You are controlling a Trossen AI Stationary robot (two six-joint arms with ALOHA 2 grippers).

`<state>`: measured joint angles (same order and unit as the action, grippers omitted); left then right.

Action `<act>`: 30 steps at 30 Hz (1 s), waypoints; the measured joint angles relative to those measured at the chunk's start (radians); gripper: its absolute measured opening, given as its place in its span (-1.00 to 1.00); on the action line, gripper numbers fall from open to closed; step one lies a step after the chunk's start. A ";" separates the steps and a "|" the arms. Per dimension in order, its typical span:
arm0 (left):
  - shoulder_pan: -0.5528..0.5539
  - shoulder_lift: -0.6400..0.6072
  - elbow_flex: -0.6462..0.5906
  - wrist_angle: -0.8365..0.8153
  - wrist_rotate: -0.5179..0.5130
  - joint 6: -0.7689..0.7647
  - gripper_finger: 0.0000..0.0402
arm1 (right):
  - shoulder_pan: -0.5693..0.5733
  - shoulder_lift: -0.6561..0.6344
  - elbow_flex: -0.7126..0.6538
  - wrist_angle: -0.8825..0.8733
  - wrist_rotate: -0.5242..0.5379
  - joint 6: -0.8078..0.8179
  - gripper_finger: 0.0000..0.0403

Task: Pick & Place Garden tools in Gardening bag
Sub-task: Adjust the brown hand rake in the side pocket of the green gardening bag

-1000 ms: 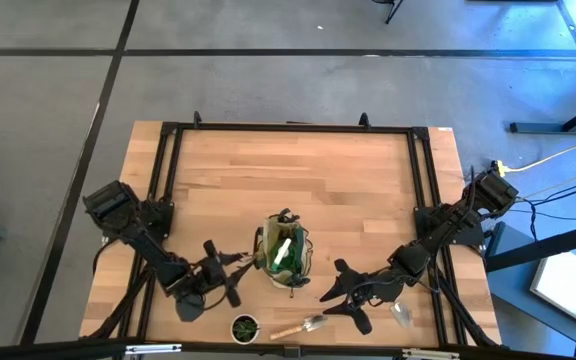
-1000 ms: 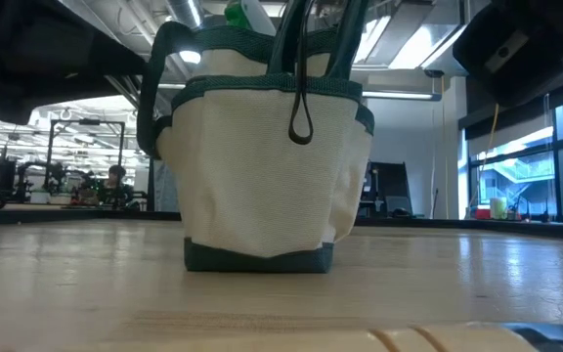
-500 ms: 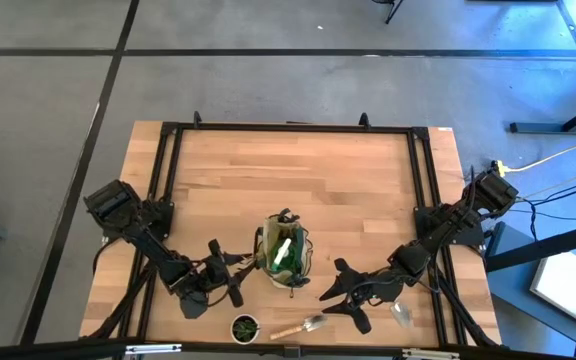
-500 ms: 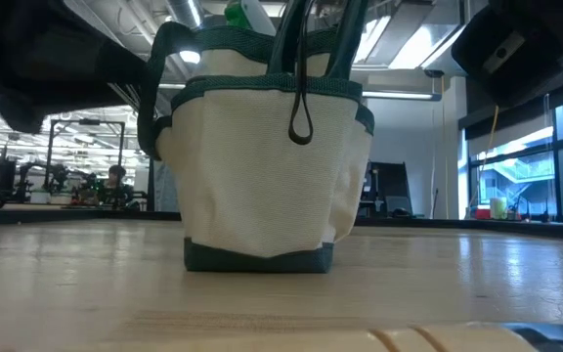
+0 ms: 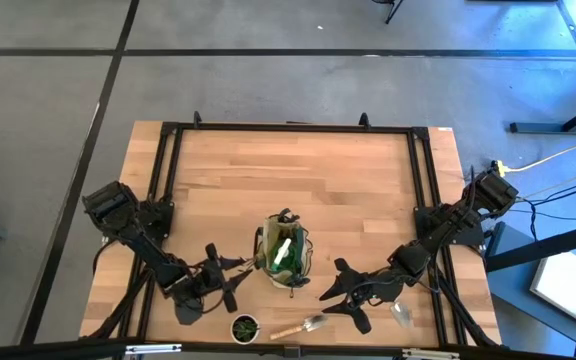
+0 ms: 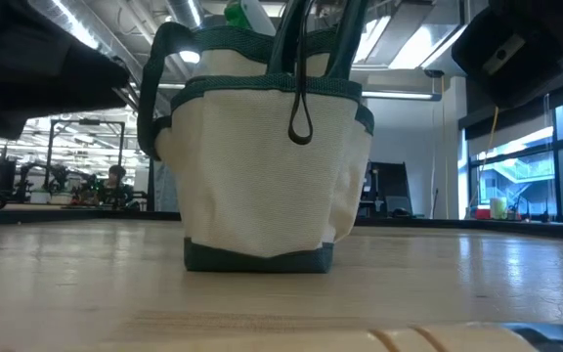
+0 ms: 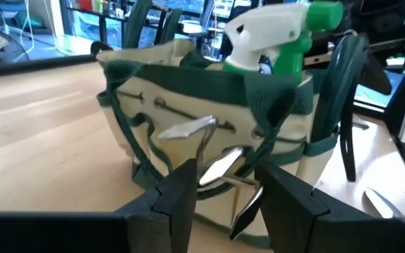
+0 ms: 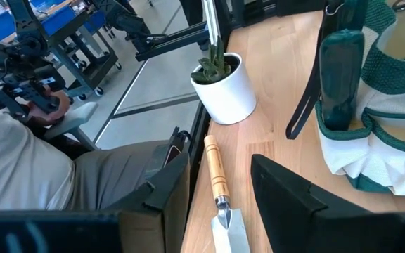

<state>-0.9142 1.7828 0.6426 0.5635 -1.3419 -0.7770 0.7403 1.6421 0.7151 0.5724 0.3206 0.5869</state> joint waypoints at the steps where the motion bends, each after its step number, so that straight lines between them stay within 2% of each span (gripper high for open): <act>1: 0.000 0.000 0.000 -0.019 0.006 -0.022 -0.31 | 0.000 0.000 0.000 0.000 0.000 0.000 -0.23; 10: 0.002 0.002 0.000 -0.118 0.035 -0.173 -0.31 | 0.000 0.000 0.000 -0.001 0.000 0.000 -0.23; 19: 0.000 0.078 0.000 -0.087 0.060 -0.257 -0.31 | 0.000 0.000 0.000 -0.008 0.000 0.000 -0.23; 27: 0.009 0.179 0.113 -0.036 0.065 -0.145 -0.31 | 0.000 0.000 0.000 -0.008 0.000 0.000 -0.23; 30: 0.006 0.198 0.161 -0.042 0.013 -0.062 -0.31 | 0.000 0.000 0.000 -0.008 0.000 0.000 -0.23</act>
<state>-0.9086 1.9806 0.8034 0.5211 -1.3289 -0.8389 0.7403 1.6421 0.7151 0.5648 0.3206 0.5869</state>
